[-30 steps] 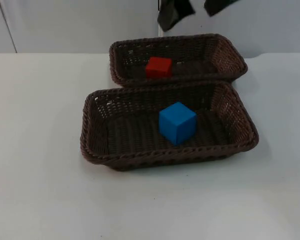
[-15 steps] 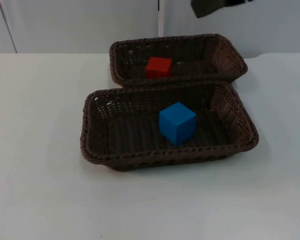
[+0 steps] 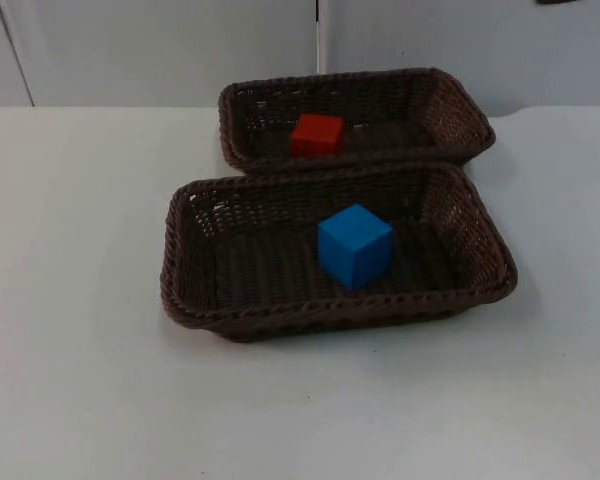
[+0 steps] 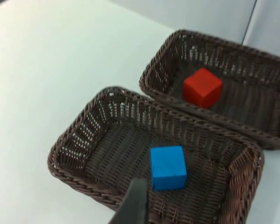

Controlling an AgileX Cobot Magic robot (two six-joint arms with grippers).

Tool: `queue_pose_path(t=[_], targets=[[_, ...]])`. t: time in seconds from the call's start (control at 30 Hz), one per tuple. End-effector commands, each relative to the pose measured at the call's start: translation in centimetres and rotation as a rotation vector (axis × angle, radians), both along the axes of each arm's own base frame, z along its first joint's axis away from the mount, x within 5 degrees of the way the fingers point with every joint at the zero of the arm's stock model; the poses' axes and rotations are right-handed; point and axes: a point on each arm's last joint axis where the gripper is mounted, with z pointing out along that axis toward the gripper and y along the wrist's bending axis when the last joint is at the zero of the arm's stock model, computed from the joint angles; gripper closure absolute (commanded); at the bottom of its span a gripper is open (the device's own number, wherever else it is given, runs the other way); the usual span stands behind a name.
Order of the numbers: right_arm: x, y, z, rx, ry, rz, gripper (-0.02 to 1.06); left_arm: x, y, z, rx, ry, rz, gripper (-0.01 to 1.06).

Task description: Pick up one cube with the left hand and place it into the upper basket. Pick up one cube with the right hand and place it into the lower basket.

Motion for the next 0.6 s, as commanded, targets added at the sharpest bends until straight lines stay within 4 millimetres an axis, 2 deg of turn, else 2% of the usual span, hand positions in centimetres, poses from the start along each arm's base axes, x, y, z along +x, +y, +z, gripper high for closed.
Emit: queue_pose_path(t=[0.0,0.07,0.1,0.13,0.33,0.57], targets=[[-1.2,-0.6,0.3,0.021,-0.032,0.008,0.23,-0.1,0.0,-0.2,0.0,0.025,0.003,0.06],[-2.5,-1.6,0.2,0.03,-0.052,0.01,0.23,-0.2,0.0,-0.6,0.01,0.06,0.0,0.06],[-2.5,-1.6,0.2,0.03,-0.052,0.01,0.23,-0.2,0.0,-0.6,0.01,0.06,0.0,0.06],[-3.6,-2.4,0.2,0.041,-0.077,0.013,0.23,-0.2,0.0,-0.9,0.02,0.089,-0.001,0.06],[-7.0,-4.9,-0.6,0.073,-0.127,0.014,0.23,0.6,-0.1,-2.4,0.029,0.121,0.002,0.06],[-11.3,-8.0,-0.2,0.102,-0.168,0.014,0.23,0.7,0.0,-2.5,0.049,0.12,0.015,0.06]])
